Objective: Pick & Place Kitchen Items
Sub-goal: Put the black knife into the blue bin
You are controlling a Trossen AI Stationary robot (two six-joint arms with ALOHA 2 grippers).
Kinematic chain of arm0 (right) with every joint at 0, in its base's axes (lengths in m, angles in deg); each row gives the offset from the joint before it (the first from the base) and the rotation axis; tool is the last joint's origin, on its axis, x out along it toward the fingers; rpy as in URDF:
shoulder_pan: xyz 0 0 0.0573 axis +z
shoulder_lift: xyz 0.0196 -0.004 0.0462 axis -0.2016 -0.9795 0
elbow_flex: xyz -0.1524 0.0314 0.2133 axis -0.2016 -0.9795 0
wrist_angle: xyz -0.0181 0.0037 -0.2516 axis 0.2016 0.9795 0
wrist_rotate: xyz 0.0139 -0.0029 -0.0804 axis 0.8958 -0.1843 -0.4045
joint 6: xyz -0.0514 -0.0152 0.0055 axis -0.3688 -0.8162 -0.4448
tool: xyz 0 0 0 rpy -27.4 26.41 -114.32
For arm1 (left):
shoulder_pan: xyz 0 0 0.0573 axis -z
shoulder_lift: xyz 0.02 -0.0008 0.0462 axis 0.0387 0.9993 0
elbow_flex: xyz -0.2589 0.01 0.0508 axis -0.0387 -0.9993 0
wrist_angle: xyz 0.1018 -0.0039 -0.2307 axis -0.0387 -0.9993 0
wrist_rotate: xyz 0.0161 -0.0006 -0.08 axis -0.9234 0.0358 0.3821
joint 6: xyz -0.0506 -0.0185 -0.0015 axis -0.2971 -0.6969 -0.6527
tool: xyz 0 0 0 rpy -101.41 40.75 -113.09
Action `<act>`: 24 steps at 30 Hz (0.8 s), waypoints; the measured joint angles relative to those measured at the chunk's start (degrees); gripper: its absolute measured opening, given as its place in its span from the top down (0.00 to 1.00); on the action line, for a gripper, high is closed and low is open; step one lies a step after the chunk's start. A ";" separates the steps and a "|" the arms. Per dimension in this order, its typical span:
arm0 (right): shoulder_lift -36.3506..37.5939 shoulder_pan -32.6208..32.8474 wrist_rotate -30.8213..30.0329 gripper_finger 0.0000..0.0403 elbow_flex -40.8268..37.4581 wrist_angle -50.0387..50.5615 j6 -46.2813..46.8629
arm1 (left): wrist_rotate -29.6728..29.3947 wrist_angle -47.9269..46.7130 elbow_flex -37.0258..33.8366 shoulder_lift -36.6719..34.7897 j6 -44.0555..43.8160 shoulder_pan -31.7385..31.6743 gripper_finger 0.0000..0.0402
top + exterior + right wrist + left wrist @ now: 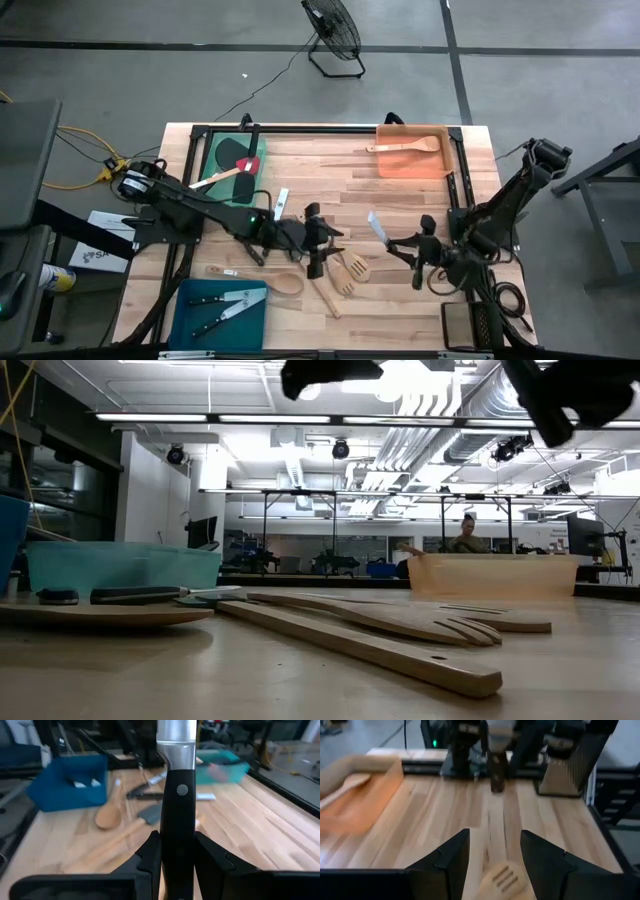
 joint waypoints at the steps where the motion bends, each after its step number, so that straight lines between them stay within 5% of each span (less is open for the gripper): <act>1: 0.00 -1.11 1.40 0.81 -0.14 -2.81 -2.59 | 1.00 1.14 0.00 0.00 0.66 -0.42 0.58; 12: -1.06 -14.77 20.81 0.81 -0.35 -27.79 -24.12 | 4.08 3.72 0.00 0.00 4.26 -0.78 0.58; 24: -11.71 -25.05 38.60 0.81 -0.35 -53.12 -30.42 | 3.18 3.11 0.00 0.00 6.77 -0.82 0.58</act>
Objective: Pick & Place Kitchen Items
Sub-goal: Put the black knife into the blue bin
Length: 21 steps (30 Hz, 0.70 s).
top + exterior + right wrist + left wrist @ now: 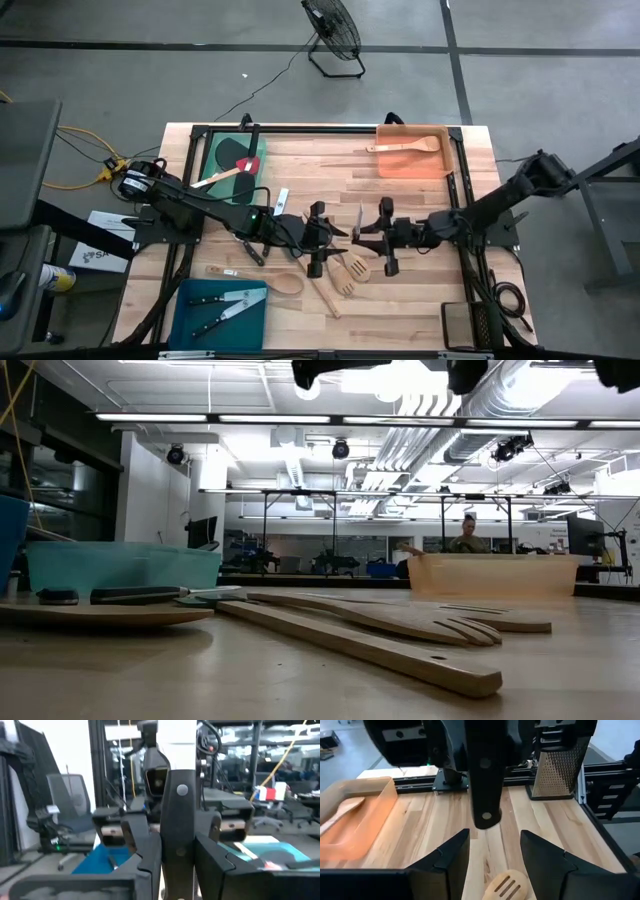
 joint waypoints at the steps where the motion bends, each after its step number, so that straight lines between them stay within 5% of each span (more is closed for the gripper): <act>1: -0.76 -0.48 0.94 0.81 0.00 -1.54 0.01 | -0.39 0.00 0.00 0.00 0.26 0.00 0.58; 21: -10.65 -5.28 7.26 0.81 1.80 -14.53 -0.14 | -2.49 -0.76 0.07 -1.42 -0.23 0.02 0.58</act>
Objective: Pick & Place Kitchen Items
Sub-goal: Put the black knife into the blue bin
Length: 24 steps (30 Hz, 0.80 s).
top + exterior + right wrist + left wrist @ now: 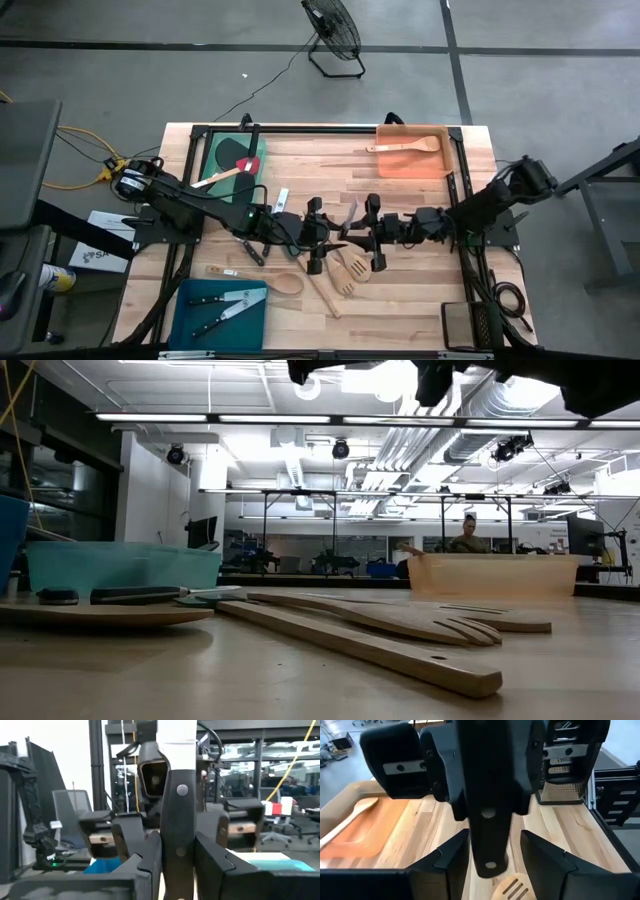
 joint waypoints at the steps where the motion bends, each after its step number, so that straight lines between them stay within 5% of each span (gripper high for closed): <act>1: -0.40 -0.15 0.66 0.81 0.44 -0.05 0.04 | 0.00 0.11 0.00 0.00 -0.10 0.00 0.58; 7: -1.49 -0.15 0.89 0.81 1.37 0.32 0.08 | 0.35 0.17 0.00 0.00 -0.11 0.02 0.61; 12: -1.49 -0.09 0.99 0.81 1.37 0.56 -0.08 | 2.69 0.15 0.00 0.00 -0.52 -0.04 0.80; 21: -1.49 -0.10 0.98 0.81 1.39 2.04 0.01 | 3.39 -1.19 0.00 0.02 -0.14 -0.03 0.80; 24: -1.48 0.16 0.72 0.70 1.46 2.17 0.81 | 3.31 -1.24 0.00 0.07 0.72 -0.02 0.80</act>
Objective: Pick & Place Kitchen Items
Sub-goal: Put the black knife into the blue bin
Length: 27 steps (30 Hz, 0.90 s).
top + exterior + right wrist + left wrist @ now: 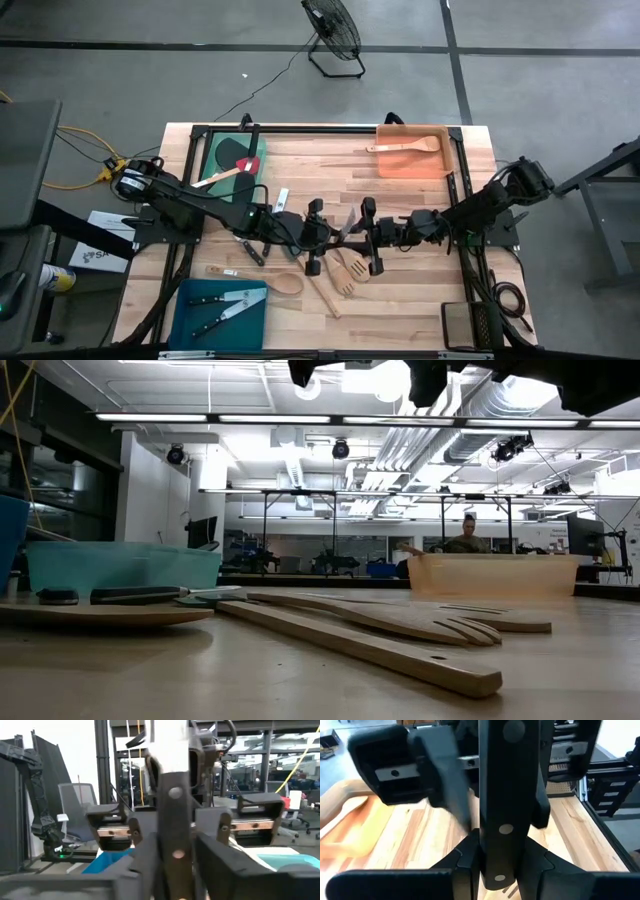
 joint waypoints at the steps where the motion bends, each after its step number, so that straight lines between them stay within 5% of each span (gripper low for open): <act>1: 0.02 0.16 -0.27 0.64 0.00 0.08 0.08 | 0.02 -0.16 -0.04 0.00 0.02 0.05 0.80; 5: 0.08 1.33 -3.38 0.43 0.00 0.13 0.04 | -0.19 -0.76 -0.04 0.00 -0.21 0.09 0.80; 10: 0.49 4.04 -8.30 0.31 -0.02 1.68 -0.45 | -2.10 -5.28 -0.10 -1.24 -2.33 0.09 0.80; 27: 6.79 11.66 -23.33 0.30 -0.09 16.52 -0.77 | -3.81 -34.83 -0.04 -10.88 -15.88 9.75 0.80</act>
